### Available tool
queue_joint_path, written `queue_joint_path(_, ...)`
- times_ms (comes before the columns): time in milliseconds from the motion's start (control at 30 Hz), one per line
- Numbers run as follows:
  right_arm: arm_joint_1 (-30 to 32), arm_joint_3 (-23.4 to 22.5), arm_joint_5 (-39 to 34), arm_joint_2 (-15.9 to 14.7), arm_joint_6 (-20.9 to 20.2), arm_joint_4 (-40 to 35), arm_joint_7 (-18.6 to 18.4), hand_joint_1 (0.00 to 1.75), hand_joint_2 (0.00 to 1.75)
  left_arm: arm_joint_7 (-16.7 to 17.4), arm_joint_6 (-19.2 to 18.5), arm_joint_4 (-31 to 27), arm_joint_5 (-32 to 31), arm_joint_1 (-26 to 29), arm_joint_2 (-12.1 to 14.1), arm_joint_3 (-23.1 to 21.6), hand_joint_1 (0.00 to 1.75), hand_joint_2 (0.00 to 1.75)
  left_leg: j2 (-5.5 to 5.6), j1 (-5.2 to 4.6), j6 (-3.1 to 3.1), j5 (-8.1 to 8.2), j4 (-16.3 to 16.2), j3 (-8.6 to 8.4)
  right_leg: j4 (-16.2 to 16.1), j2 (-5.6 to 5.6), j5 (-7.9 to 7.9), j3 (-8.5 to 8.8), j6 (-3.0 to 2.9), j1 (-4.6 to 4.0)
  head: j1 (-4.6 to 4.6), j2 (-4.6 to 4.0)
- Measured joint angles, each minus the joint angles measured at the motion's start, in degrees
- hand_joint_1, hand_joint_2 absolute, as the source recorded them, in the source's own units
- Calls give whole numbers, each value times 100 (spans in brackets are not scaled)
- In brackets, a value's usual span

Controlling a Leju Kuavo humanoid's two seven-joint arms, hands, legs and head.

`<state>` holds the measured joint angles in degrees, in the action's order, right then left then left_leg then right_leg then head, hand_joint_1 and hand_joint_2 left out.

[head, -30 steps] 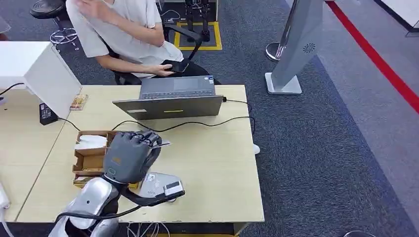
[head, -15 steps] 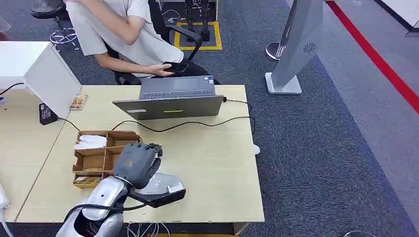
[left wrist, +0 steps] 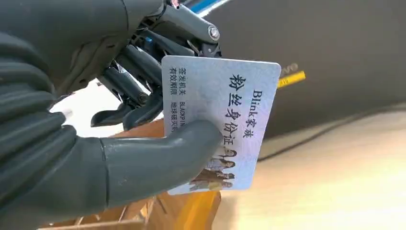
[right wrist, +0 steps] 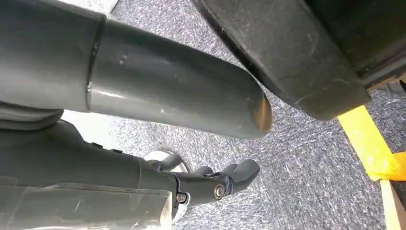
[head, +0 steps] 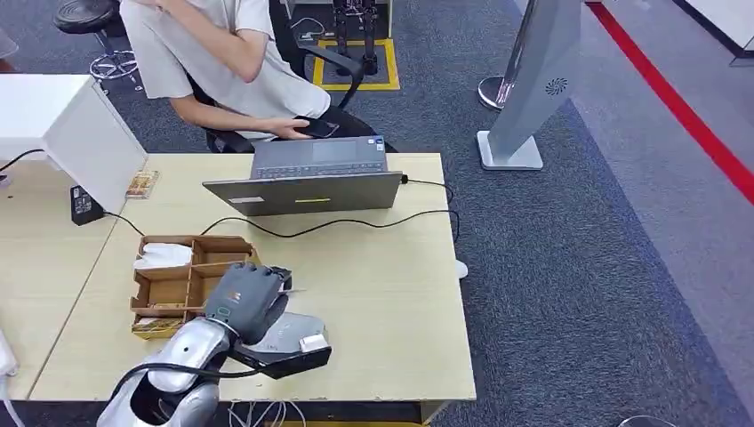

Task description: Pass the card to the sensor for recognition and then transmit it.

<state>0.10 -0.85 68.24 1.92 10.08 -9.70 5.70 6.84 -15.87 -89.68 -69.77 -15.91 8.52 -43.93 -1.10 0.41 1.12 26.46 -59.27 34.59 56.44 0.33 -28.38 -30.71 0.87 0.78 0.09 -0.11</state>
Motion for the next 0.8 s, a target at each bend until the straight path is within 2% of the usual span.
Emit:
queue_joint_path(300,-1,-20,105,0,-55,0,-9,0,0,7,-581,109,461,-198,267,-267,175,175,0,1,-1,0,0,0,1,0,0,0,0,-1,0,0)
queue_joint_path(500,-1,-20,114,-2,-63,0,-9,0,0,7,-730,136,638,-258,429,-387,175,175,0,1,-1,0,0,0,1,-1,0,0,0,0,0,0)
queue_joint_path(800,-1,-20,114,0,-66,0,-9,0,0,7,-752,136,645,-283,522,-448,175,175,1,1,-1,-1,0,0,1,-1,0,0,0,0,0,0)
